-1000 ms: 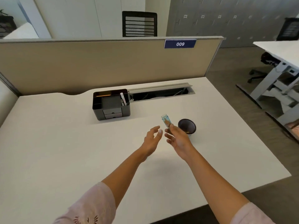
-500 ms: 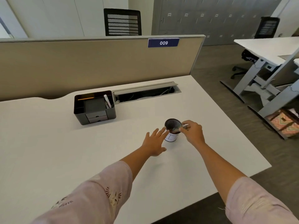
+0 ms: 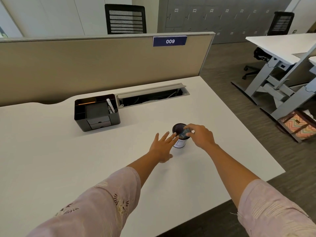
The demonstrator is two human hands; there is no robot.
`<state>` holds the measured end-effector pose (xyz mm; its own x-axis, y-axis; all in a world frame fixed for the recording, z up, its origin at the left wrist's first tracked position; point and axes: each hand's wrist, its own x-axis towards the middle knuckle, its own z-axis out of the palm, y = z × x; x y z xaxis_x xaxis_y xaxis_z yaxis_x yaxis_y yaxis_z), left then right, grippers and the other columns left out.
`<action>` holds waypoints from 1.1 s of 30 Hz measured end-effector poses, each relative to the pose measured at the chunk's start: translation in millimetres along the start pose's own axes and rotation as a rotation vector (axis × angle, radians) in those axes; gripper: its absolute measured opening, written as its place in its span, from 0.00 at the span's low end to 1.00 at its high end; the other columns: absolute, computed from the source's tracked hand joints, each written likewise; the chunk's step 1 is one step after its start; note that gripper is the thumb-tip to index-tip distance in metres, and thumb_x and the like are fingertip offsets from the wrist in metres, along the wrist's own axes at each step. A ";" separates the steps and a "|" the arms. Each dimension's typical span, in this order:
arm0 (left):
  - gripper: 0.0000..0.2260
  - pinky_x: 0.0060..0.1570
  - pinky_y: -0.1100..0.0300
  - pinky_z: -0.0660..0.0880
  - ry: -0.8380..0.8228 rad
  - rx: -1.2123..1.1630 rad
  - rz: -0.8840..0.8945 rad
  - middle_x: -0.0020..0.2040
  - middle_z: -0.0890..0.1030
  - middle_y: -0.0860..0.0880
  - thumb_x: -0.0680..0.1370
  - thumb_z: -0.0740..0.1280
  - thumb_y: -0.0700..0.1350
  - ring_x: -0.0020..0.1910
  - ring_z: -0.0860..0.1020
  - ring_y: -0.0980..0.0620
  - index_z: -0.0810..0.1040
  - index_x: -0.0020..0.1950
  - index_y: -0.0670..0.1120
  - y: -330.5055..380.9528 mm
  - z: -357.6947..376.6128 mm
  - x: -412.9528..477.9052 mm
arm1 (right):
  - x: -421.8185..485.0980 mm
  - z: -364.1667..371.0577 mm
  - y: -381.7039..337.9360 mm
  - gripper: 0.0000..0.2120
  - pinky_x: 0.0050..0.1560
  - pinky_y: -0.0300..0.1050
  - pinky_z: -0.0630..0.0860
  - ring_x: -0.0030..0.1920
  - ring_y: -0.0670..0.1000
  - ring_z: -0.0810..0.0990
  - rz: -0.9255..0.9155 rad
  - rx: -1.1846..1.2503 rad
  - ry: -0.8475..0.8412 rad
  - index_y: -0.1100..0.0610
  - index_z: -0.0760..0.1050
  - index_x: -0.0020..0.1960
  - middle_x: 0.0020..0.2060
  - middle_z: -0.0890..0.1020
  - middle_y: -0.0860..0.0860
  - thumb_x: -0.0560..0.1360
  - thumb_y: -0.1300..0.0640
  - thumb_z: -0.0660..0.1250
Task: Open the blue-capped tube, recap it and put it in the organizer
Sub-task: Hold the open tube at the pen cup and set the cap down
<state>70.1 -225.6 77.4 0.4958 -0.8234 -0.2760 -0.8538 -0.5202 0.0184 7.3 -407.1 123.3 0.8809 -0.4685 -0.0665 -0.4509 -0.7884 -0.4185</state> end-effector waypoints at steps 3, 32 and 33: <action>0.37 0.74 0.39 0.44 -0.010 0.003 0.006 0.80 0.41 0.51 0.80 0.60 0.58 0.79 0.42 0.46 0.39 0.79 0.51 2.7 -2.3 1.6 | 0.3 -1.6 0.3 0.10 0.41 0.45 0.68 0.46 0.54 0.80 0.005 0.014 0.034 0.43 0.78 0.56 0.50 0.84 0.49 0.76 0.54 0.67; 0.22 0.62 0.52 0.70 0.061 -0.579 -0.597 0.73 0.69 0.50 0.81 0.60 0.50 0.68 0.70 0.47 0.63 0.75 0.55 -87.8 68.1 -121.6 | -44.1 77.0 -82.5 0.10 0.32 0.39 0.69 0.34 0.48 0.76 0.191 0.766 -0.167 0.56 0.78 0.56 0.40 0.83 0.48 0.78 0.53 0.64; 0.22 0.63 0.52 0.69 0.054 -0.596 -0.610 0.73 0.69 0.50 0.81 0.60 0.54 0.69 0.69 0.48 0.63 0.75 0.55 -87.3 72.7 -128.5 | -48.4 84.2 -86.7 0.10 0.32 0.39 0.69 0.34 0.47 0.77 0.214 0.771 -0.204 0.55 0.78 0.56 0.40 0.84 0.47 0.78 0.52 0.63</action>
<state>69.4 -57.9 41.4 0.8613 -0.3621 -0.3563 -0.2161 -0.8959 0.3882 15.8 -282.6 86.6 0.8297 -0.4371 -0.3471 -0.4517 -0.1606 -0.8776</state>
